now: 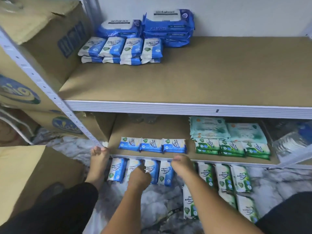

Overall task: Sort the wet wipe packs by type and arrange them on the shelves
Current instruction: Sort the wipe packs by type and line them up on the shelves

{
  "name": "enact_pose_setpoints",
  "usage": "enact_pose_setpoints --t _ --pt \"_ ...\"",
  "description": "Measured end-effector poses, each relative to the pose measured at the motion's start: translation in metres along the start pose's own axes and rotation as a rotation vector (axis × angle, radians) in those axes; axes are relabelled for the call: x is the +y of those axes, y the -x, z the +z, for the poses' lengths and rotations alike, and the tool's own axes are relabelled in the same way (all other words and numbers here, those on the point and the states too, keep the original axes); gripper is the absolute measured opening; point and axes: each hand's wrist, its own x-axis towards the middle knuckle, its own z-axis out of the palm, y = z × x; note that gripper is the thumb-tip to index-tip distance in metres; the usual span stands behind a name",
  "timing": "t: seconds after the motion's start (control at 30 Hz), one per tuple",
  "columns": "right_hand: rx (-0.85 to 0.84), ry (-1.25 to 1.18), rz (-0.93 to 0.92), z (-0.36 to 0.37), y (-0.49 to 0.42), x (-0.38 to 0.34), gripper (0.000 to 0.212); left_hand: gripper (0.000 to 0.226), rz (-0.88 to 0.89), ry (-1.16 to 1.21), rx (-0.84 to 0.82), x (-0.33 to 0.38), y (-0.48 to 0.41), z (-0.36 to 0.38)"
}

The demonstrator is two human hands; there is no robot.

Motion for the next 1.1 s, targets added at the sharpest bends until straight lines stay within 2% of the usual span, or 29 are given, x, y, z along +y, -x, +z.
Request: enact_pose_setpoints --t 0.1,0.27,0.37,0.4,0.5,0.6,0.73,0.83,0.97,1.1 --pt "-0.043 0.027 0.114 0.028 -0.034 0.026 0.009 0.047 -0.029 0.017 -0.001 -0.011 -0.026 0.02" --pt "-0.091 -0.014 0.293 0.056 -0.072 0.058 0.023 0.051 -0.074 0.038 0.079 -0.017 -0.062 0.039" --pt "-0.069 -0.014 0.325 0.069 -0.088 0.071 0.051 0.062 -0.124 0.06 0.114 -0.018 -0.078 0.049" --pt "-0.07 -0.033 0.317 0.072 -0.09 0.071 0.055 0.062 -0.138 0.052 0.132 -0.021 -0.084 0.053" --pt "-0.076 -0.018 0.313 0.078 -0.094 0.07 0.039 0.045 -0.185 0.039 0.149 -0.024 -0.093 0.062" --pt "-0.034 -0.046 0.321 0.087 -0.097 0.071 0.051 0.025 -0.228 0.018 0.101 -0.022 -0.099 0.065" --pt "-0.097 -0.051 0.347 0.086 -0.092 0.07 0.024 0.004 -0.274 0.024 -0.059 -0.012 -0.097 0.059" --pt "-0.102 -0.077 0.346 0.081 -0.081 0.07 0.02 0.021 -0.334 0.069 -0.161 -0.008 -0.087 0.055" --pt "-0.129 -0.116 0.308 0.067 -0.054 0.071 0.017 0.029 -0.342 0.225 -0.174 -0.014 -0.069 0.048" --pt "-0.11 -0.179 0.256 0.047 -0.016 0.068 0.02 0.018 -0.292 0.328 -0.172 -0.011 -0.039 0.028"
